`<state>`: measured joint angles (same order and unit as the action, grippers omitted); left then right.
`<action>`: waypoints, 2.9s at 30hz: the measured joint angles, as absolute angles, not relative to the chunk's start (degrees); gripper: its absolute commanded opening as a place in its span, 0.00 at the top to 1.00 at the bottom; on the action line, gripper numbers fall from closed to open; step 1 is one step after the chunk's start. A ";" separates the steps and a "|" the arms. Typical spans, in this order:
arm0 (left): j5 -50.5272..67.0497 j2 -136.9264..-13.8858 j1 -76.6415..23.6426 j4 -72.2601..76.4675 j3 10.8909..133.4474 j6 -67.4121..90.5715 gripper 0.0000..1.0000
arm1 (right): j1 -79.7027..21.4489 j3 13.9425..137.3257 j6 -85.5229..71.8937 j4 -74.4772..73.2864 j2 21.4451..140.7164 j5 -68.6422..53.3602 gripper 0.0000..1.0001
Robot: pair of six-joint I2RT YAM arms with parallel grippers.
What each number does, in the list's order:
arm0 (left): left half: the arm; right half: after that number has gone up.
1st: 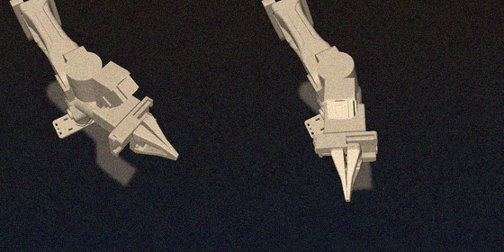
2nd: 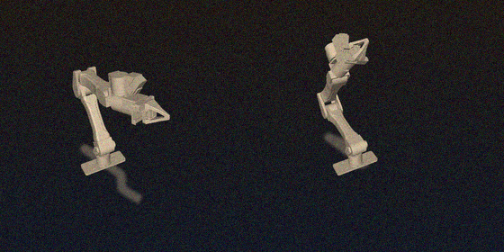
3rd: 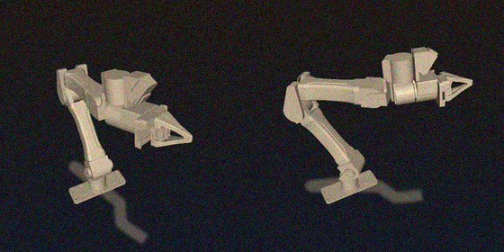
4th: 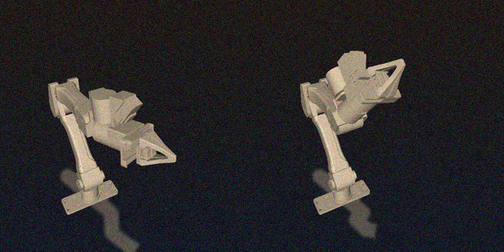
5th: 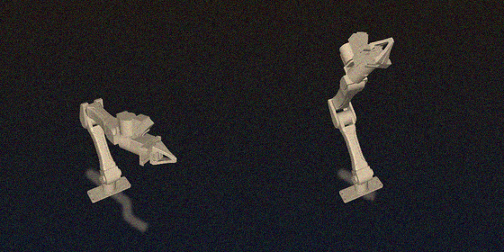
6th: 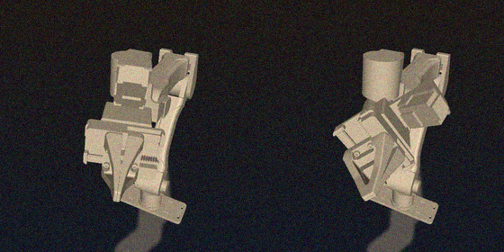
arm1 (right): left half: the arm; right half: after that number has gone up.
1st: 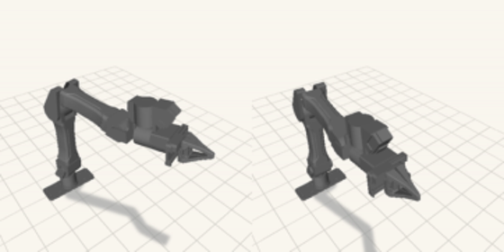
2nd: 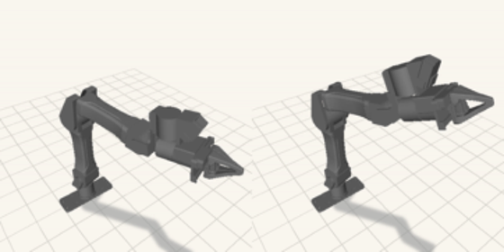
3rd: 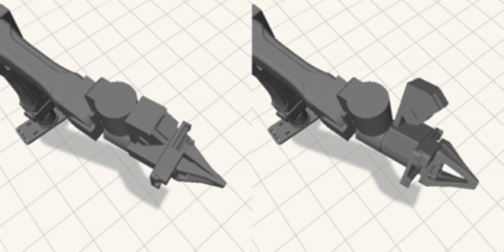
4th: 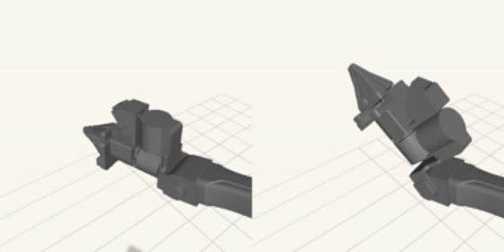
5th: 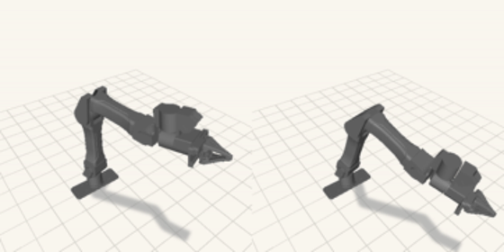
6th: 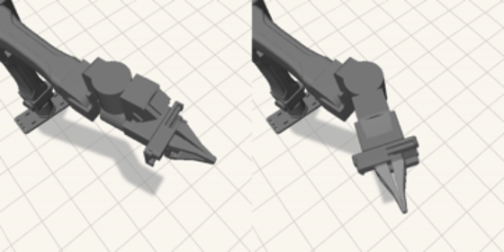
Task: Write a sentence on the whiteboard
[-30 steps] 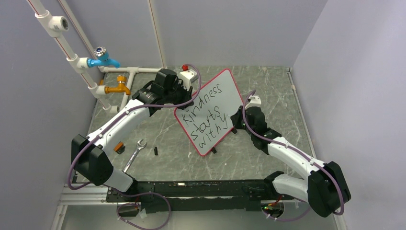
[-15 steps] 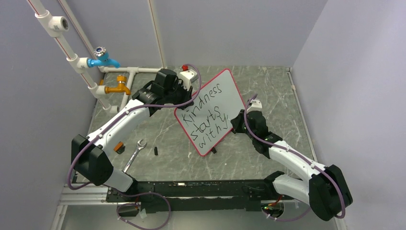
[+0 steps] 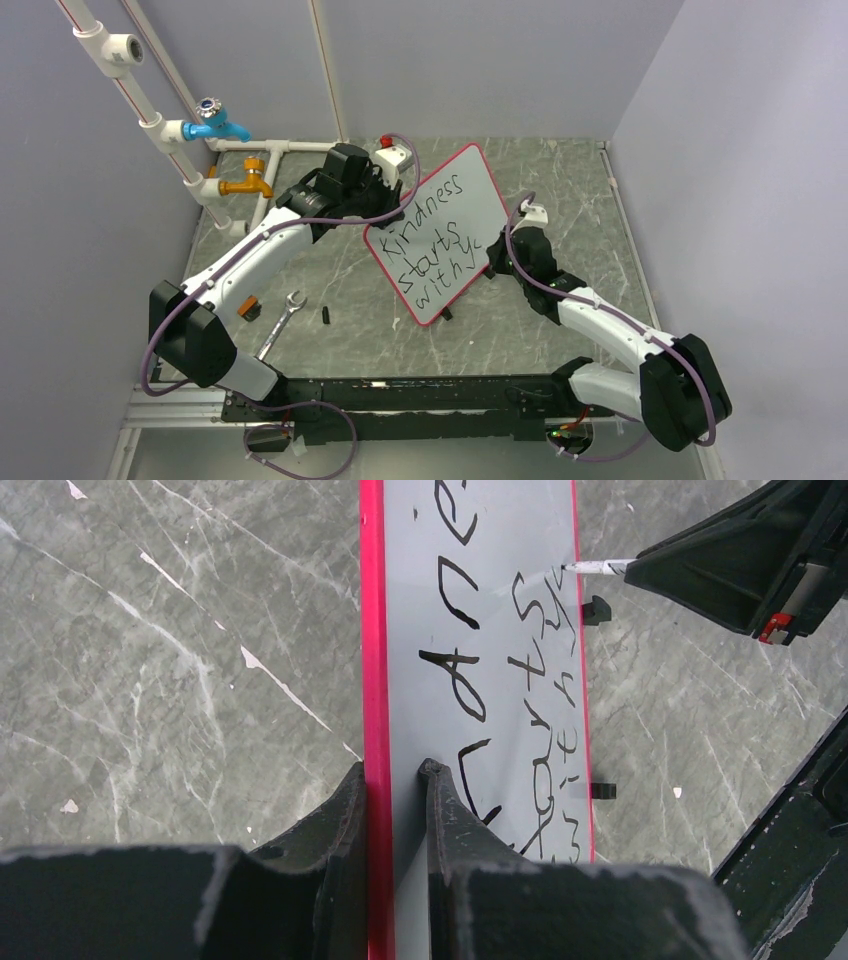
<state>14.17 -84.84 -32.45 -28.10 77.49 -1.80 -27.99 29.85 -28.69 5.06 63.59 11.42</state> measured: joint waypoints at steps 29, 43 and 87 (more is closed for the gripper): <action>13.63 -84.84 -32.51 -28.27 77.49 -1.45 1.00 | -27.42 34.98 -27.79 3.18 65.30 7.99 1.00; 13.58 -84.82 -32.69 -28.10 77.49 -1.45 1.00 | -27.73 35.00 -27.86 -0.86 56.71 8.73 1.00; 12.99 -84.44 -32.97 -28.36 77.47 -1.41 1.00 | -23.57 36.56 -27.31 6.15 68.27 7.49 1.00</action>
